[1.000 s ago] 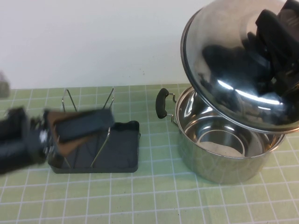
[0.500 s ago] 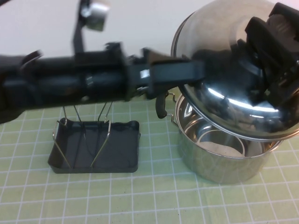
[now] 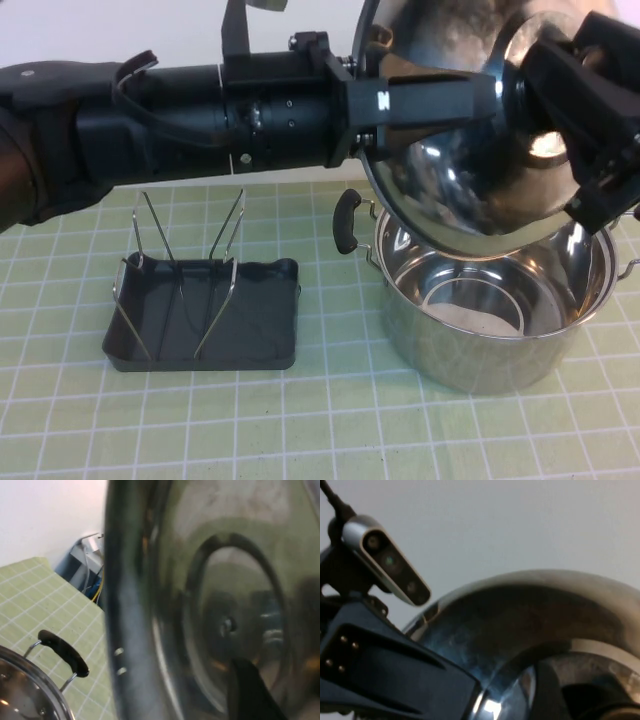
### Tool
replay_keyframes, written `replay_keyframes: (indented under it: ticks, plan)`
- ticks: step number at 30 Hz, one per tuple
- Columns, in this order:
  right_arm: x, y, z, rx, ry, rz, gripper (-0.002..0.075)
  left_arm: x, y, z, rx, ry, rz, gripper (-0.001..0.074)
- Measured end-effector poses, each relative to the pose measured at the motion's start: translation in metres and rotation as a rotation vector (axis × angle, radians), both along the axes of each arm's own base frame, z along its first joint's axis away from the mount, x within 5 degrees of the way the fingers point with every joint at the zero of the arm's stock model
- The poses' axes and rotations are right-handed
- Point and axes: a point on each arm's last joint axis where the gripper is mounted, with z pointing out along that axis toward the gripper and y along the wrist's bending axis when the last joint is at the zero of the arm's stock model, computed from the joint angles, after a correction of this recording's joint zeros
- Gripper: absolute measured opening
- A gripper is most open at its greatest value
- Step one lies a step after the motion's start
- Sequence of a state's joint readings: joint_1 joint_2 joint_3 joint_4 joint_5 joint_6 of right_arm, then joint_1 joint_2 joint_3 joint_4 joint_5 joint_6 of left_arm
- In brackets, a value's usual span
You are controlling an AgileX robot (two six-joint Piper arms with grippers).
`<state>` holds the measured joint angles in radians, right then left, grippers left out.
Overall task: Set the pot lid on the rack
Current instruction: Hand over the pot lid, then place the pot lid on the pot rack
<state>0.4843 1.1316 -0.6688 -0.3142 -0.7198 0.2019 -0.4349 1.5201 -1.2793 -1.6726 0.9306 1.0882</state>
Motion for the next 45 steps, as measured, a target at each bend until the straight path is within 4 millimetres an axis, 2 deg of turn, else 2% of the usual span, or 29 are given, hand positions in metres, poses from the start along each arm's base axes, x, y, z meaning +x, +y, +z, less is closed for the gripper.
replay_keyframes:
  ticks: [3, 6, 11, 13, 16, 21, 25, 29, 38, 45]
  plan:
    - [0.001, 0.0, -0.003, -0.02, 0.03, -0.009, 0.0402, 0.0, 0.0, -0.001, 0.016, -0.032, -0.001, 0.0179]
    - [0.0, -0.001, -0.002, -0.028, 0.033, -0.013, 0.0417, -0.001, 0.001, 0.001, 0.026, -0.072, 0.008, 0.0176]
    - [-0.011, -0.007, 0.006, -0.099, -0.016, -0.04, 0.0424, -0.014, 0.01, 0.018, 0.101, -0.188, 0.09, 0.0166]
    - [-0.018, -0.011, 0.011, -0.133, -0.04, -0.052, 0.0424, -0.019, 0.019, 0.026, 0.178, -0.259, 0.169, 0.0107]
    - [-0.028, -0.017, 0.018, -0.159, -0.062, -0.076, 0.0424, -0.025, 0.035, 0.034, 0.29, -0.324, 0.289, 0.0109]
    - [-0.037, -0.024, 0.025, -0.169, -0.077, -0.095, 0.0424, -0.035, 0.051, 0.039, 0.426, -0.33, 0.373, 0.0109]
    - [-0.037, -0.024, 0.023, -0.187, -0.058, -0.103, 0.0423, -0.032, 0.062, 0.029, 0.574, -0.272, 0.447, 0.0109]
    - [-0.035, -0.025, 0.019, -0.223, -0.027, -0.117, 0.0421, -0.018, 0.066, 0.011, 0.693, -0.2, 0.52, 0.0109]
    - [-0.034, -0.026, 0.014, -0.253, 0.018, -0.129, 0.042, 0.013, 0.06, -0.041, 0.866, -0.101, 0.513, 0.0108]
    - [-0.034, -0.026, 0.013, -0.257, 0.022, -0.131, 0.042, 0.028, 0.059, -0.063, 0.941, -0.066, 0.535, 0.0108]
